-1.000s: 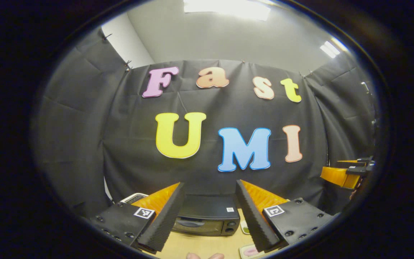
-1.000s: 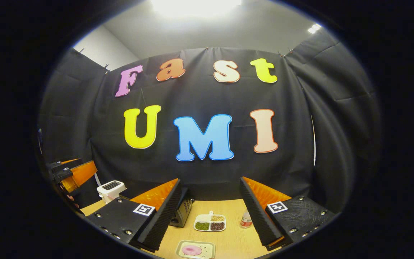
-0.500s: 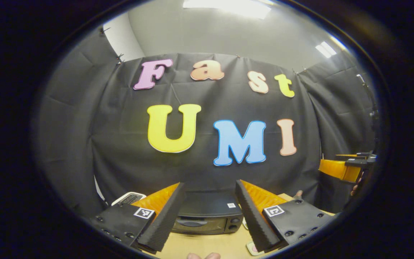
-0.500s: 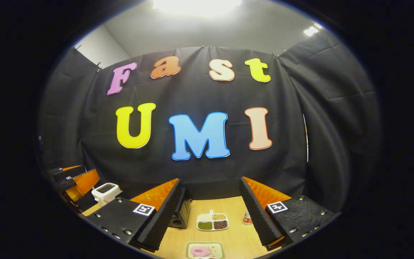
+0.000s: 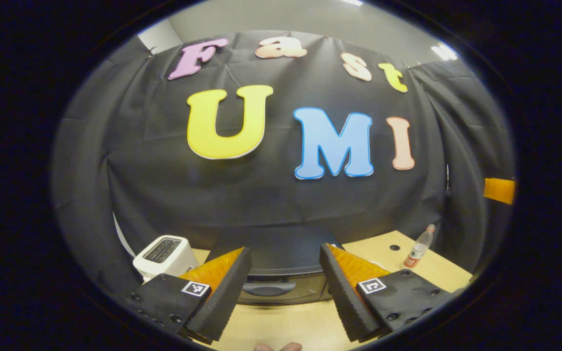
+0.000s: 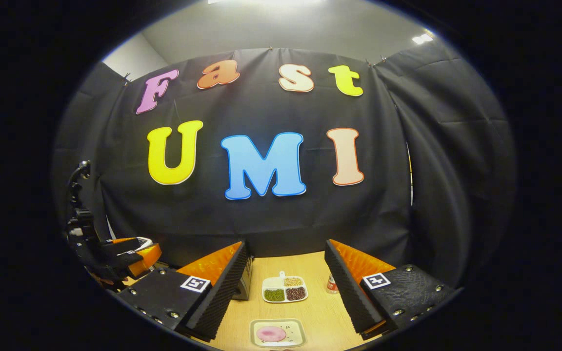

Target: Open the electric oven with the left hand, put the food in, and close the electric oven.

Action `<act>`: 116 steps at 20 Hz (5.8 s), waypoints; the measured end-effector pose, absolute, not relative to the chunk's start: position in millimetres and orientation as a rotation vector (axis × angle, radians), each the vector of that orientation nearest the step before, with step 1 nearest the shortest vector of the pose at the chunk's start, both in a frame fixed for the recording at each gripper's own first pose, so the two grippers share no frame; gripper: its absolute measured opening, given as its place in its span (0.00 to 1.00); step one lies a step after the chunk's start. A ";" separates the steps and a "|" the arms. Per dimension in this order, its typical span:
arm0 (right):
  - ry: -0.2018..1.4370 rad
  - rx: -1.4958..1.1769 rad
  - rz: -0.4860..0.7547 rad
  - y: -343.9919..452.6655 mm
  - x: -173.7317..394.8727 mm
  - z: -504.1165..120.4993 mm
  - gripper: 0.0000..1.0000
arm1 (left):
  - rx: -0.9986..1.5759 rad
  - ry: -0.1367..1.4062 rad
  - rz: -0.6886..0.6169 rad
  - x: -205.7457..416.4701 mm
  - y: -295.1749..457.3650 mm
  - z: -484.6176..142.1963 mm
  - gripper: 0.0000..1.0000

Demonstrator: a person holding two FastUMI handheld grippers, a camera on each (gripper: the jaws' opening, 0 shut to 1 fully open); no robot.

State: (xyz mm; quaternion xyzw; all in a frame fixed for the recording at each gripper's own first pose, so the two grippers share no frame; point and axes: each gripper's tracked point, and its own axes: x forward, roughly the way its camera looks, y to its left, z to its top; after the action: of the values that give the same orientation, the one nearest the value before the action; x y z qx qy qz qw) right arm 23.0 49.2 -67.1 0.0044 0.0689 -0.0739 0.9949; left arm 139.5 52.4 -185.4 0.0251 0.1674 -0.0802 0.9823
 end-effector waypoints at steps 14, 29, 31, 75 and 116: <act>0.236 -0.017 -0.198 39.8 38.0 -105.4 0.98 | 0.088 0.543 -0.112 203.3 79.4 -327.2 0.99; 0.233 0.000 -0.133 57.3 32.9 -102.8 0.98 | 0.047 0.624 -0.101 90.5 85.9 -371.3 0.95; 0.239 -0.004 -0.129 58.3 29.8 -105.3 0.98 | 0.069 0.632 -0.107 80.2 85.7 -380.5 0.95; 1.364 0.068 -0.083 -14.0 12.8 -459.0 0.81 | -0.076 0.199 0.014 -3.7 125.3 -122.2 0.99; 1.027 1.108 0.169 70.8 -16.3 -391.1 0.00 | -0.039 0.175 -0.030 13.0 118.8 -97.7 0.99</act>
State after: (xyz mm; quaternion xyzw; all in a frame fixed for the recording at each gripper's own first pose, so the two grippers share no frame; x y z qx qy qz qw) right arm -16.3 70.8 -391.1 0.5024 0.4654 0.0764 0.7247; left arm 13.0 118.8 -97.7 -0.0197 0.0875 -0.0150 0.9959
